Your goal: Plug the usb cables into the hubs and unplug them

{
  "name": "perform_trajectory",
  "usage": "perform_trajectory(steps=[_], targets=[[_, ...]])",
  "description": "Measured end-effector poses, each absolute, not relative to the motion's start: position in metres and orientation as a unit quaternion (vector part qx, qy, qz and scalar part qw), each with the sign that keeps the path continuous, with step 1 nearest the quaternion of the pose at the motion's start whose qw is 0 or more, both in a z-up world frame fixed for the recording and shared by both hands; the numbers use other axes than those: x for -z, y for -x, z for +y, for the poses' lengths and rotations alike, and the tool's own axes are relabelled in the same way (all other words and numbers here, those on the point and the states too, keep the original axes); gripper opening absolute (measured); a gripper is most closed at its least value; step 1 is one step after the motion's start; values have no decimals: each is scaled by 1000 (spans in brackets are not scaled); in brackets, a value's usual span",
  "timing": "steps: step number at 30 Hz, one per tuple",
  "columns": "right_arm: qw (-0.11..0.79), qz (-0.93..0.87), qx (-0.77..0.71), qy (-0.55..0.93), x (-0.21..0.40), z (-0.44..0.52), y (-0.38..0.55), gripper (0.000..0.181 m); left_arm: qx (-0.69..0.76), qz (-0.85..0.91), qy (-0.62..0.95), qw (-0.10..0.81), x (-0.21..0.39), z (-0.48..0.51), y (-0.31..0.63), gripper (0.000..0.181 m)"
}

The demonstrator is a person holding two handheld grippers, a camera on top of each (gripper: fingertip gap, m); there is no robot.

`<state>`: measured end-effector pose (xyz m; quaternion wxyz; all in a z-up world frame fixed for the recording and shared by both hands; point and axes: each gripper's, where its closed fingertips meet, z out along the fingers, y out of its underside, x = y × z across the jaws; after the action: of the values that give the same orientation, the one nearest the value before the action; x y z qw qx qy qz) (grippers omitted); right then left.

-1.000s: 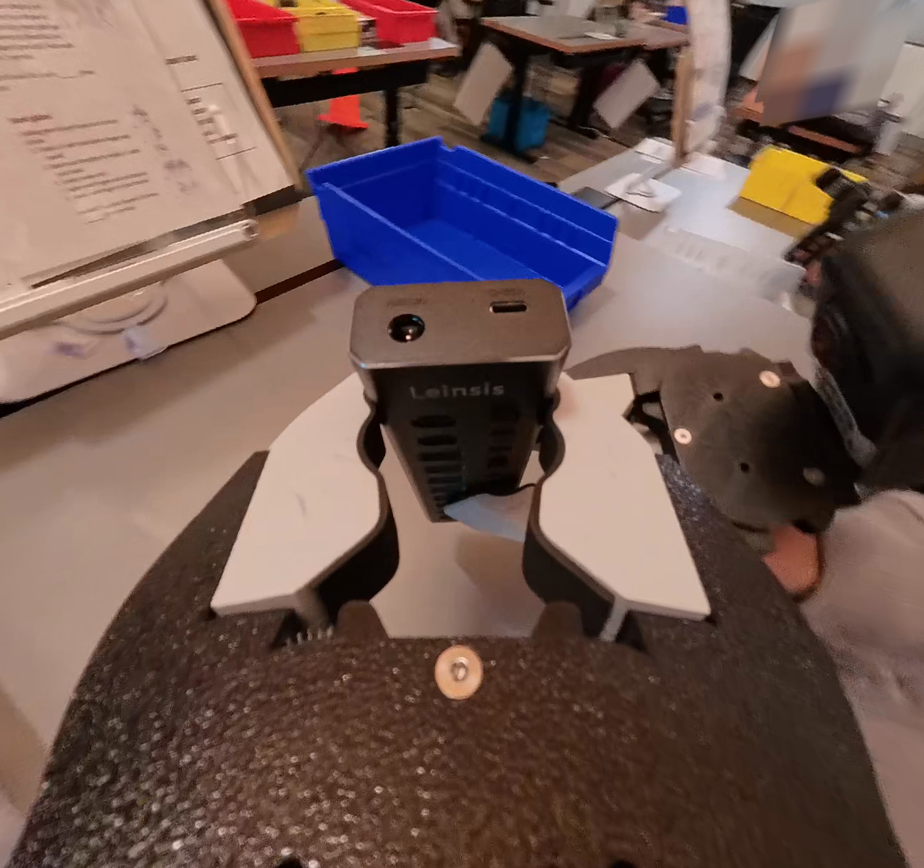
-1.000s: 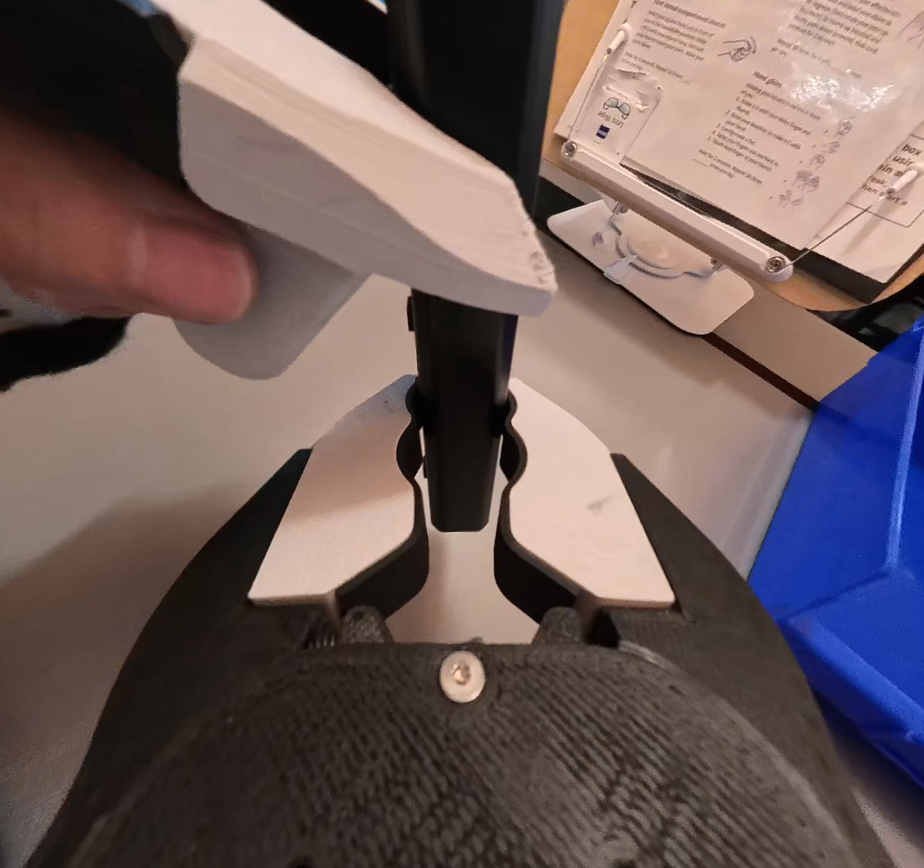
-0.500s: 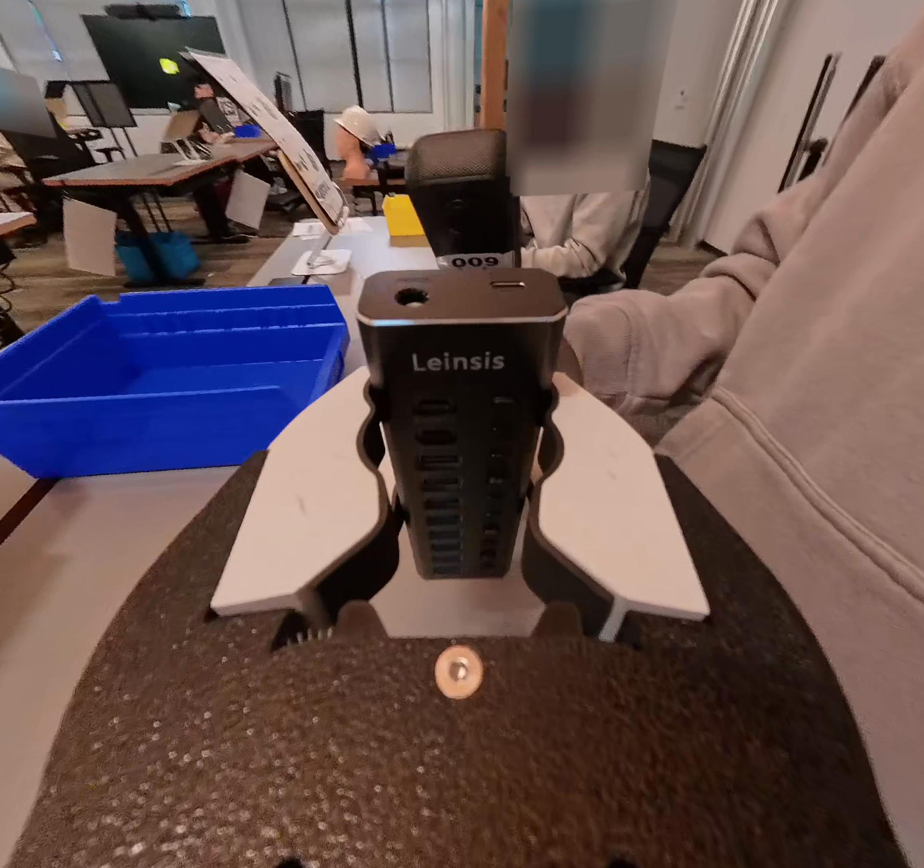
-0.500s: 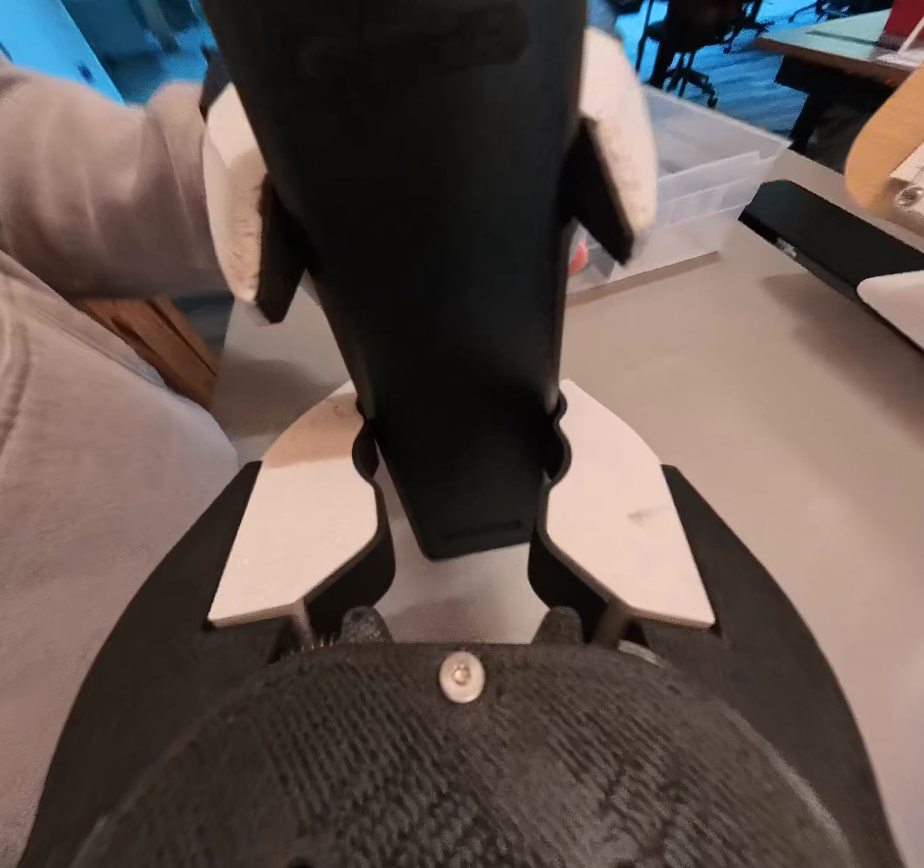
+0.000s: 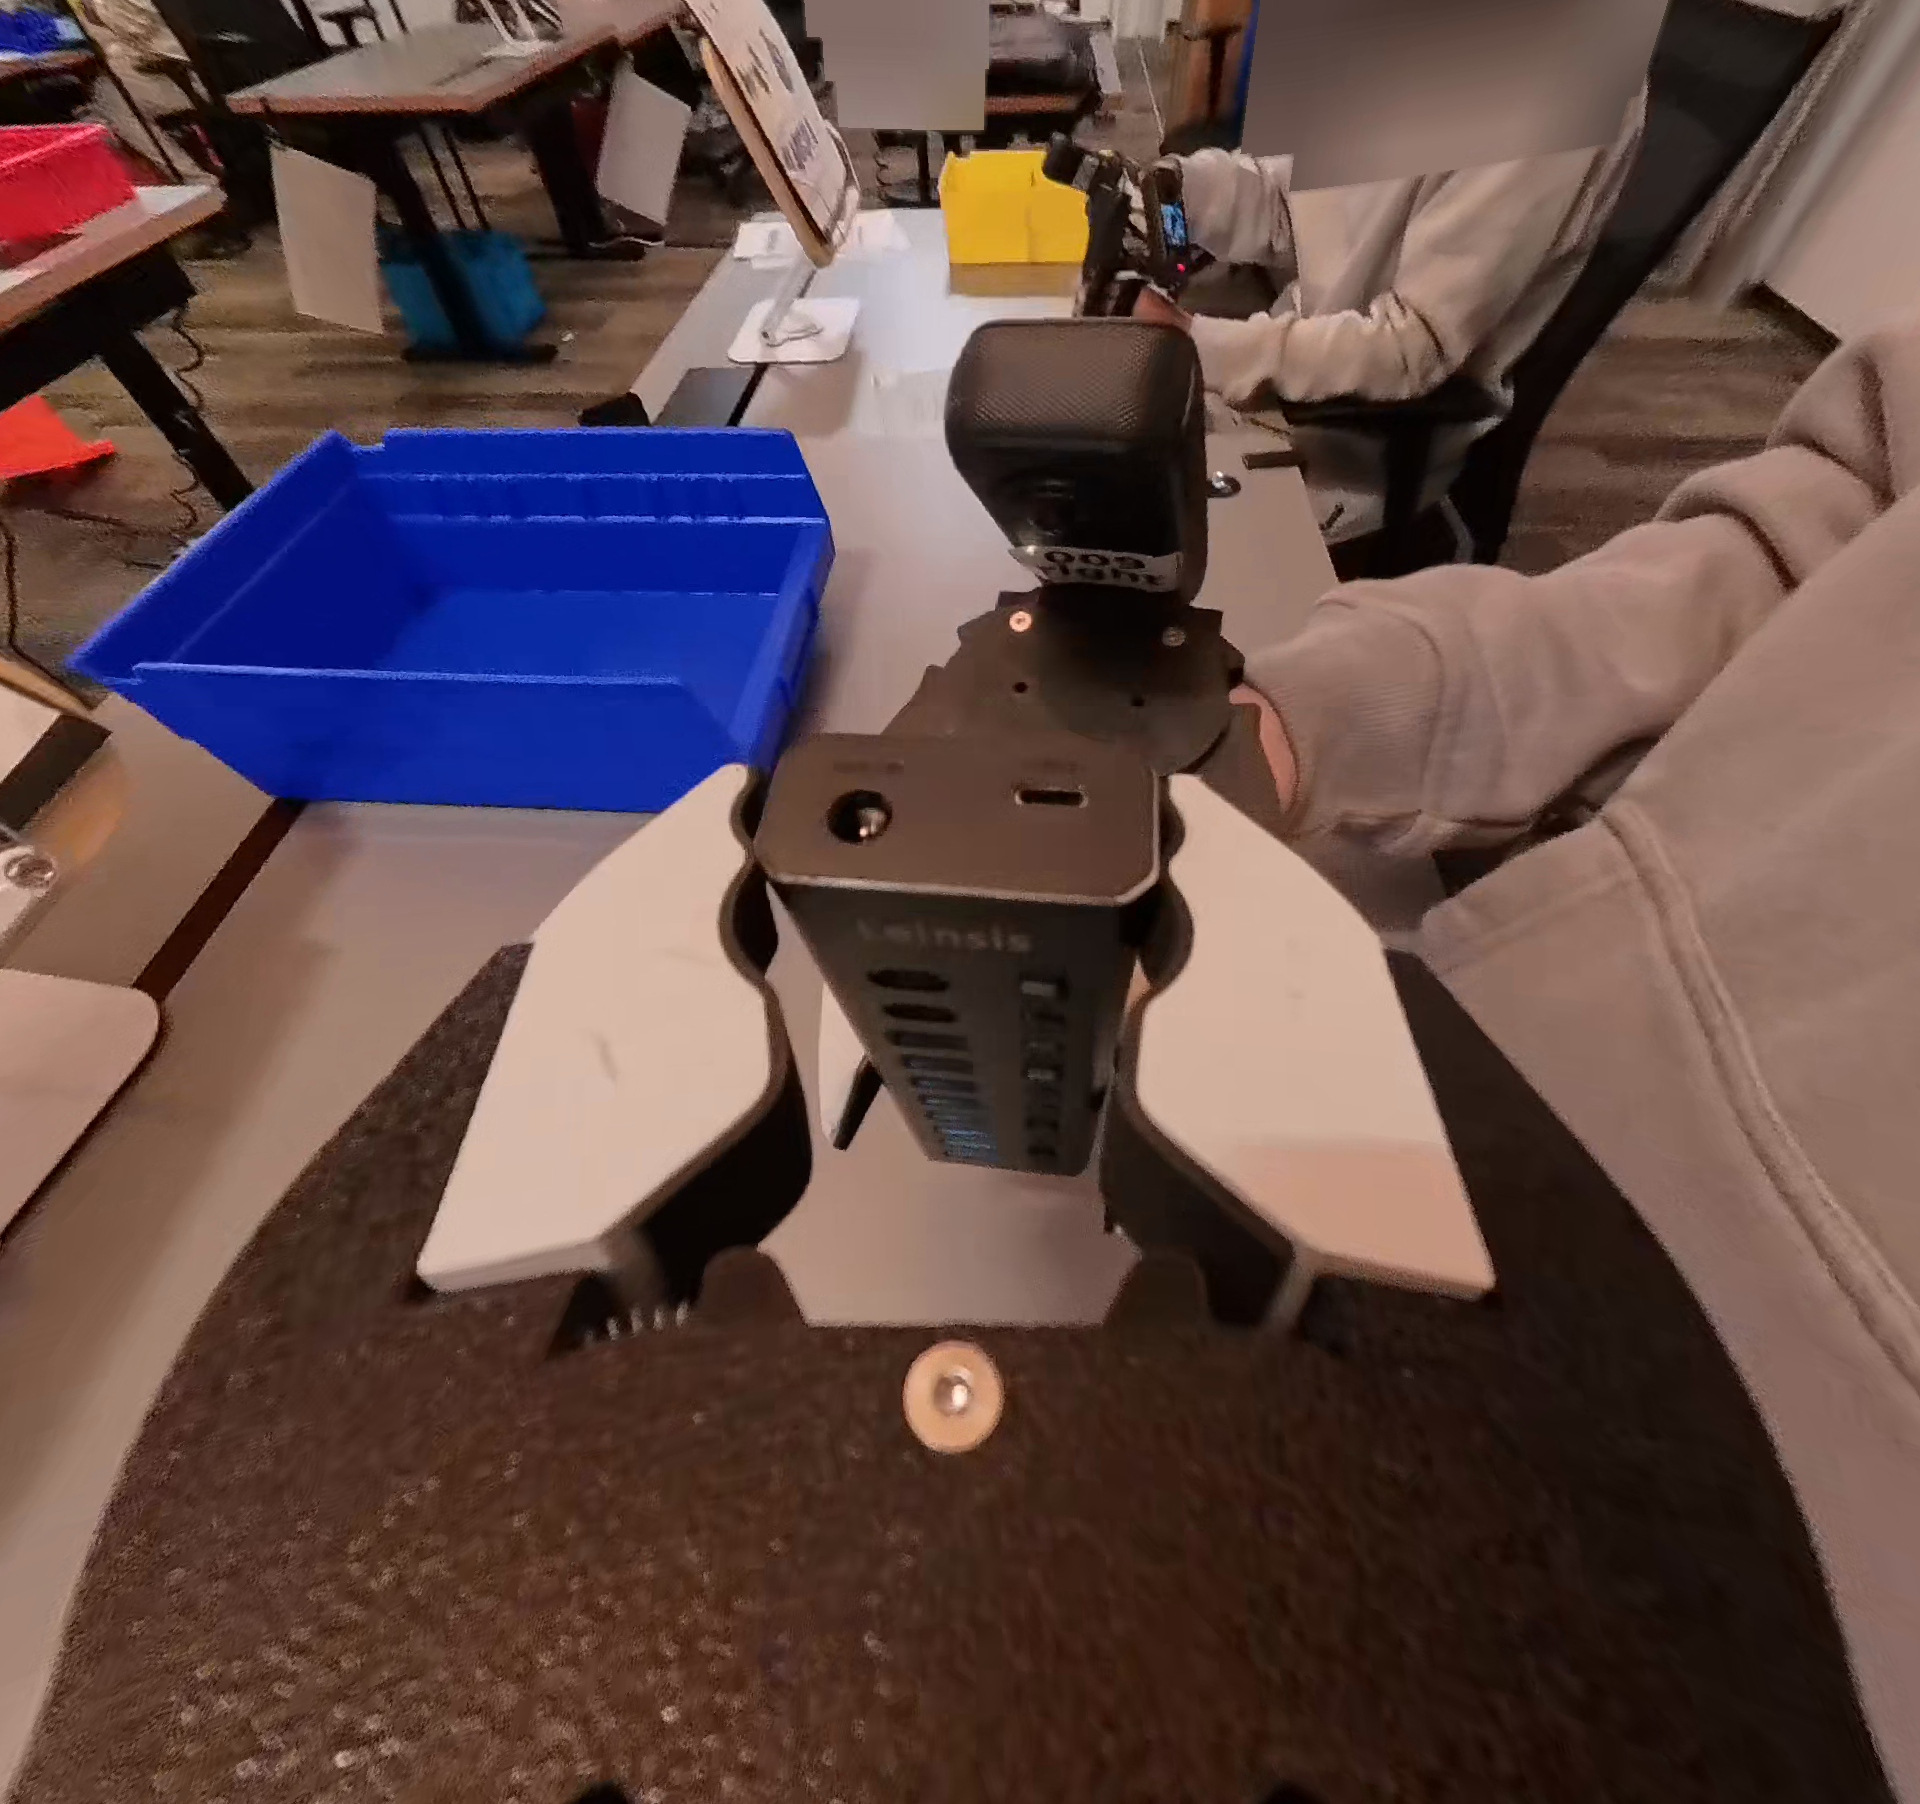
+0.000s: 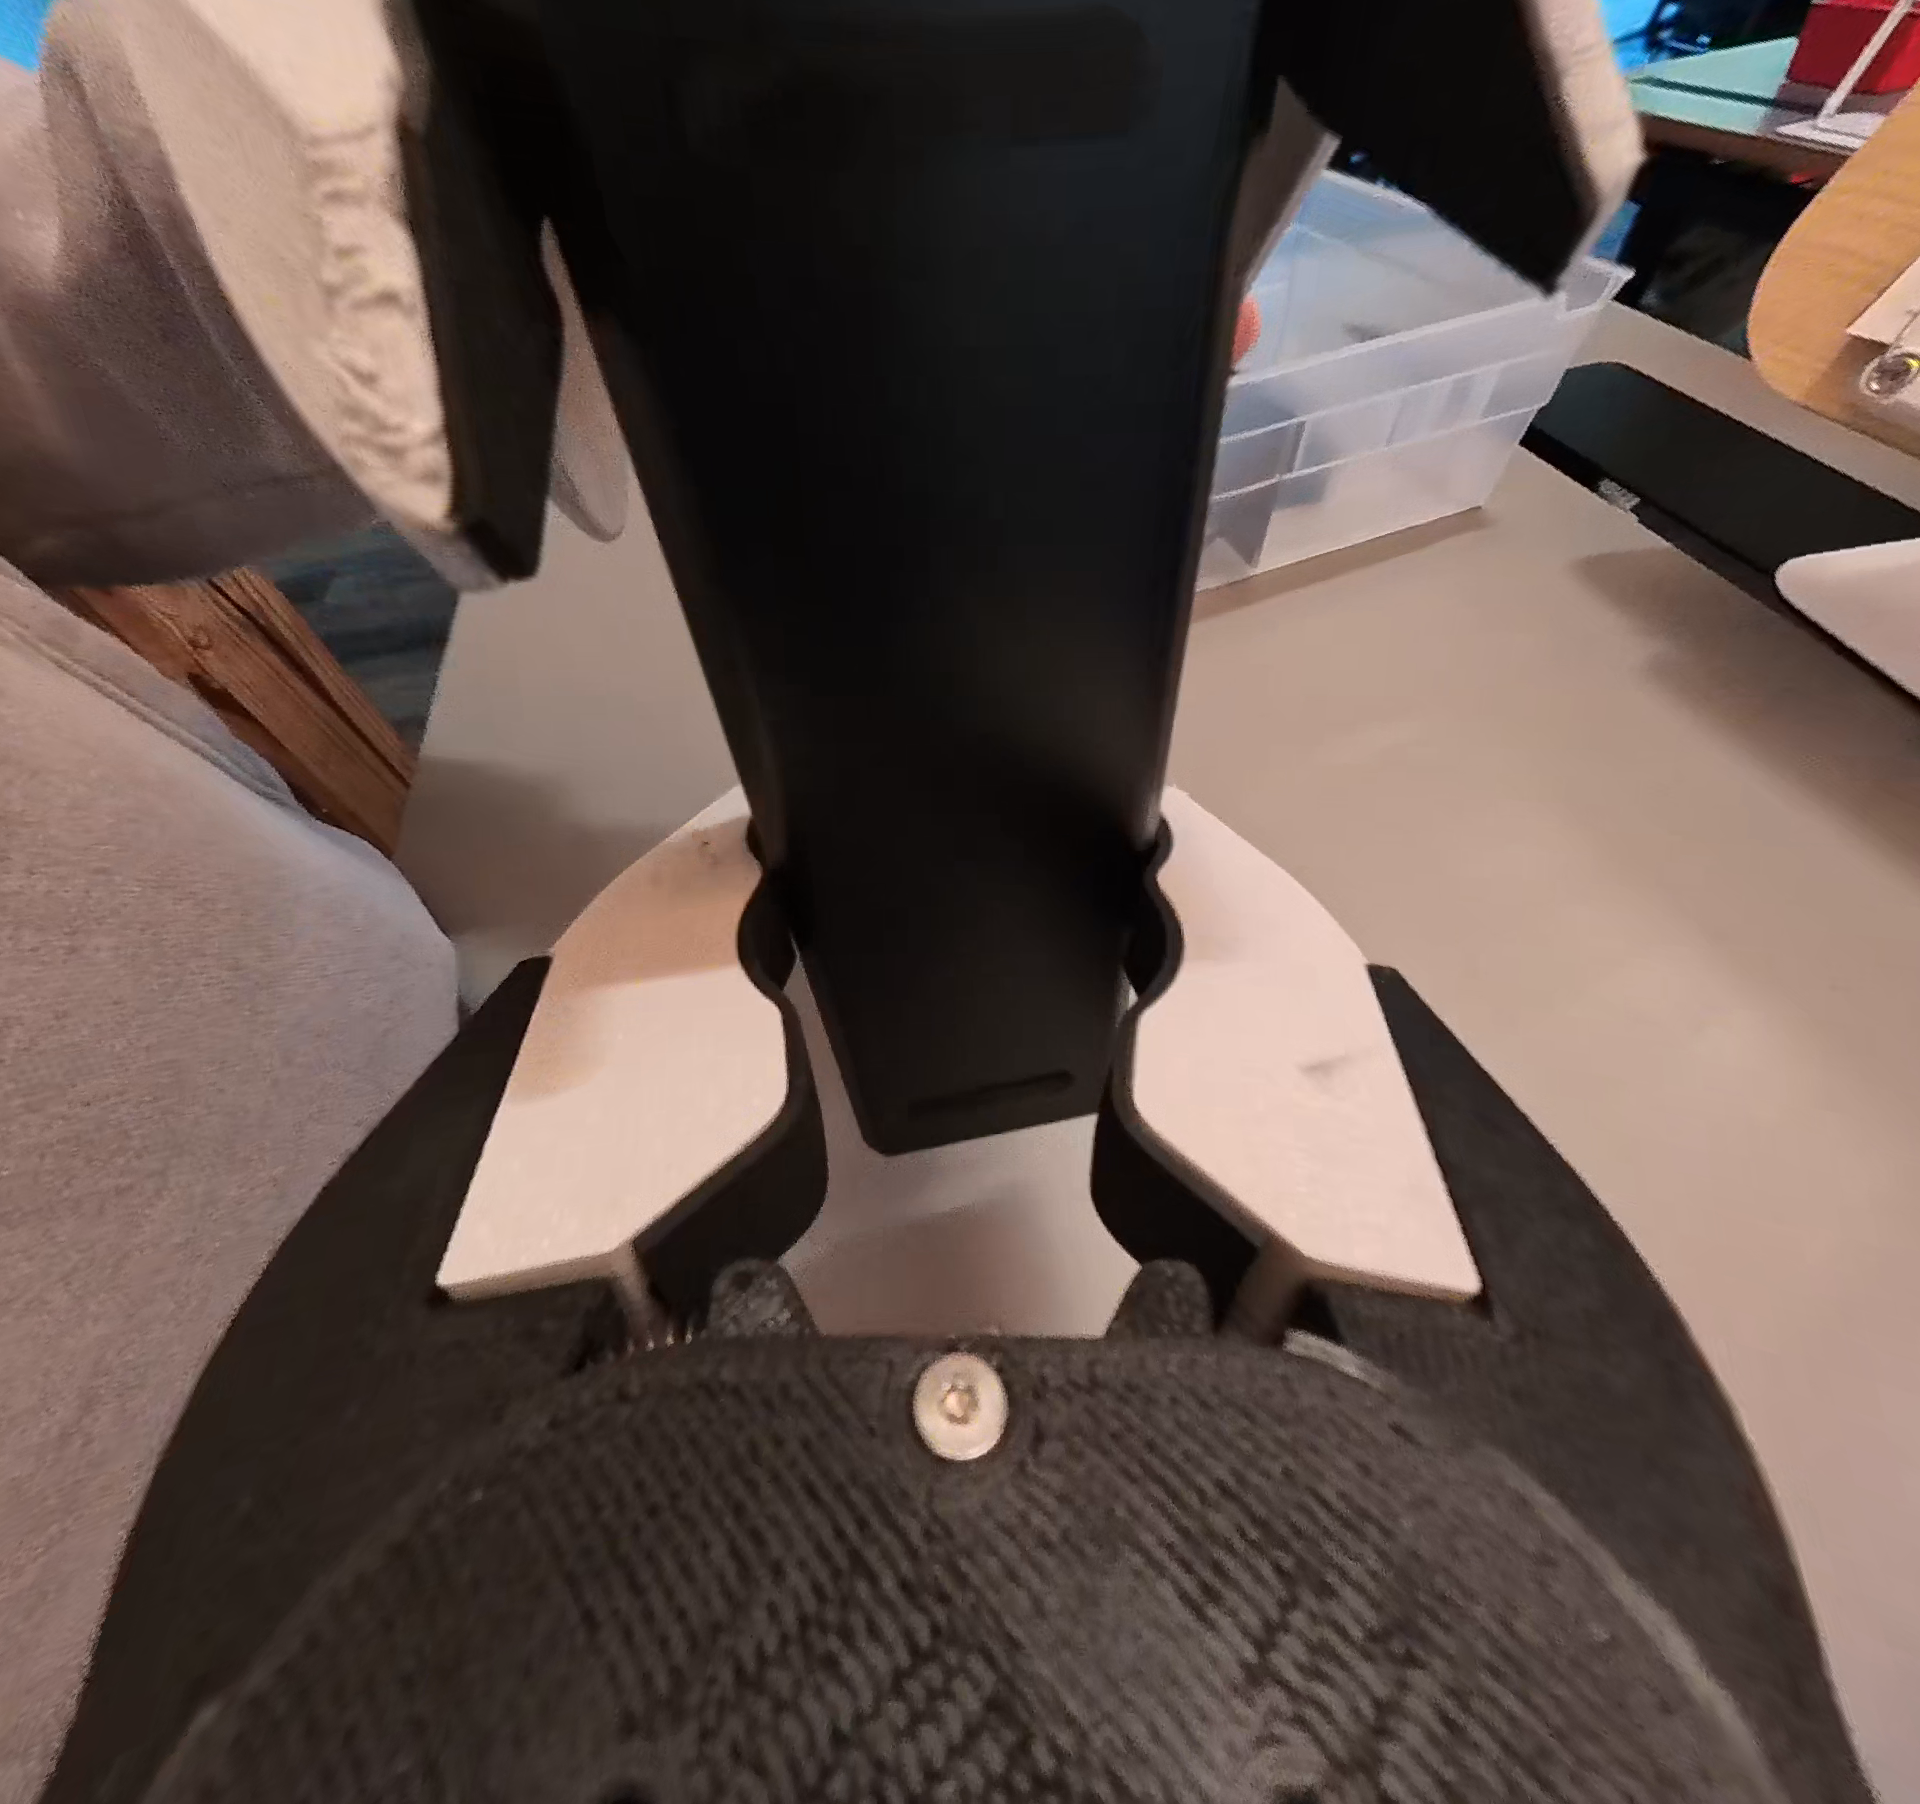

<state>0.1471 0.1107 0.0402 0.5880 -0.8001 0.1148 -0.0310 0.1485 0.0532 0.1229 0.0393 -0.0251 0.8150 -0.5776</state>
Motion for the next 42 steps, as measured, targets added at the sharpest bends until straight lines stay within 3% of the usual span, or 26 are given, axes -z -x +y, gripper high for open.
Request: perform_trajectory(steps=[7, 15, 28, 39, 42], targets=[[620, 110, 18, 777, -48, 111, -144, 67, 602, 798, -18, 29, -133, 37, -138, 66], [640, 114, 26, 760, -66, 120, -147, 97, 619, 784, -50, 13, -140, 25, -132, 66], [646, 110, 46, 754, -76, 122, -144, 76, 631, 774, -56, -22, -139, 28, -128, 65], [629, 117, 52, 767, -63, 112, -145, 74, 607, 794, -16, 2, -130, 34, -135, 62], [644, 114, 37, 755, -69, 108, -143, 74, 619, 785, -3, -2, -141, 42, -137, 69]])
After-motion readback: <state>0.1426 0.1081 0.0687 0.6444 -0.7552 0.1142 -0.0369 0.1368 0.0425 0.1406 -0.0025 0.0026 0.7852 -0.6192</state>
